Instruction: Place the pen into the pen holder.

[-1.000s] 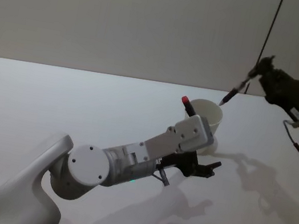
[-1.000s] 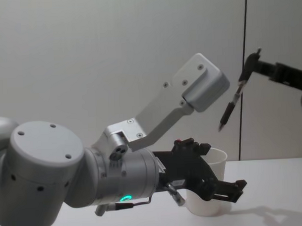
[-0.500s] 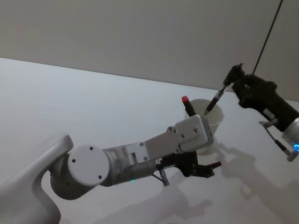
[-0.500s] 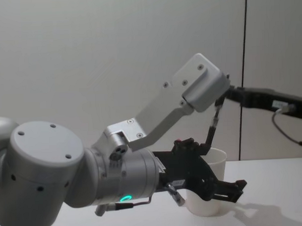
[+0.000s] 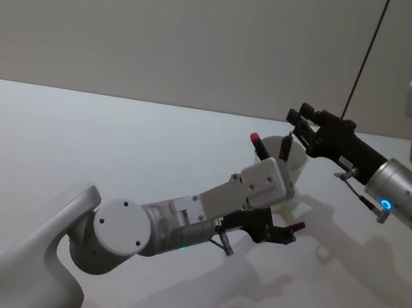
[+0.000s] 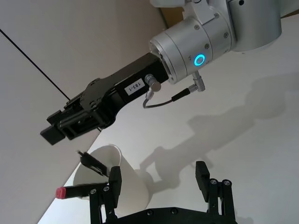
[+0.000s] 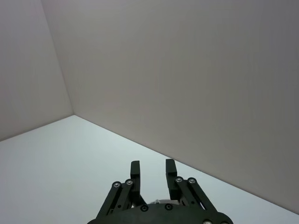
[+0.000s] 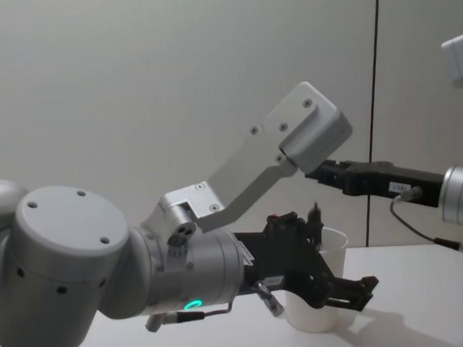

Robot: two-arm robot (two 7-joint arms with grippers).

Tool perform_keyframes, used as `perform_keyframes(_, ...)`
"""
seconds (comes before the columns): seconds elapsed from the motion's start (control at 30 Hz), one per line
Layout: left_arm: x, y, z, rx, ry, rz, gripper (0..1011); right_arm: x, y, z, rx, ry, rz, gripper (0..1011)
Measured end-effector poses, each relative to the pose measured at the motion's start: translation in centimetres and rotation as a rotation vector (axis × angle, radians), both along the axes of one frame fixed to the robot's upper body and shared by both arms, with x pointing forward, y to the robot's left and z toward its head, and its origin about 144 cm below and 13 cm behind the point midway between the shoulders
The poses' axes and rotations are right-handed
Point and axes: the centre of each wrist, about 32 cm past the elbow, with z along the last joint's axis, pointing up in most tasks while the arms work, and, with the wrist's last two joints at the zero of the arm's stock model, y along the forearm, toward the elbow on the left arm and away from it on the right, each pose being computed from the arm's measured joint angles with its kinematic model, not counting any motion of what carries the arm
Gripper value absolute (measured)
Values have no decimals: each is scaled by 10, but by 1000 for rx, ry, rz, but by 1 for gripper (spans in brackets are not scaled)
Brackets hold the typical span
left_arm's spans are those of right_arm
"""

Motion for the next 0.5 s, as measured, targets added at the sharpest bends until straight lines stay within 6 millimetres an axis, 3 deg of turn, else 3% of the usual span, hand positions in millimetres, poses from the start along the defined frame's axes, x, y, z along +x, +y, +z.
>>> perform_keyframes(0.5, 0, 0, 0, 0, 0, 0, 1004, 3, 2, -2, -4, 3, -3, 775)
